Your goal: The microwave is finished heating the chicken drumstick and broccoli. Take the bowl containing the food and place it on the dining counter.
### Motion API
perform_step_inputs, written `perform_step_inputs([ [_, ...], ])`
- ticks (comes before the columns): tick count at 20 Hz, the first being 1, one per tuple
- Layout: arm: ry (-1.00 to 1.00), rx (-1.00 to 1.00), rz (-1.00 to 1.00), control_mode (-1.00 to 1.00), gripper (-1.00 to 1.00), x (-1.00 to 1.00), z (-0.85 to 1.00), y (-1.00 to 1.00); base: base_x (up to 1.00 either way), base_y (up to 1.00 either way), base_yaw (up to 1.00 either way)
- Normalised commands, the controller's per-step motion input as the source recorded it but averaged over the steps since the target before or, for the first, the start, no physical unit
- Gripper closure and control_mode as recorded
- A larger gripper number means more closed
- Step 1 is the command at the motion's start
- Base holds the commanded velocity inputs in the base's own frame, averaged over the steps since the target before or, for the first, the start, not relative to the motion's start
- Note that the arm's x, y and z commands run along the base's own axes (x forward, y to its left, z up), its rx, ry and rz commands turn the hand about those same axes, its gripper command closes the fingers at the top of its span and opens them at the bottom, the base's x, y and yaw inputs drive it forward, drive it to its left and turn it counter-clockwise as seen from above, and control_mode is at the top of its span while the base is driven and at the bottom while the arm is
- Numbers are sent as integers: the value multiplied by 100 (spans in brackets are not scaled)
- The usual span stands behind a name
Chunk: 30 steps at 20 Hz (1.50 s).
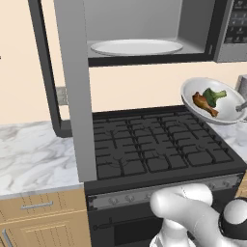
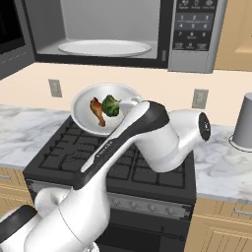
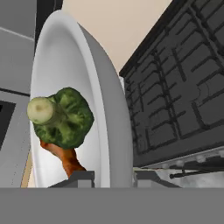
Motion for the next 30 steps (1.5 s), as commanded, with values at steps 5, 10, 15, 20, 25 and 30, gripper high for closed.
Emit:
perform_step_inputs([
  [5, 0, -7, 20, -100, 100, 5, -30, 55, 0, 0, 0],
  [10, 0, -12, -11, -100, 100, 11, -36, 100, 0, 0, 0],
  [15, 0, -7, -33, -100, 100, 33, -13, 100, 0, 0, 0],
  [20, 0, 0, -5, -100, 100, 5, 0, 13, 0, 0, 0],
  [25, 0, 0, 0, -100, 100, 0, 0, 0, 0, 0, 0],
  [30, 0, 0, 0, 100, 100, 0, 0, -4, 0, -7, 1],
])
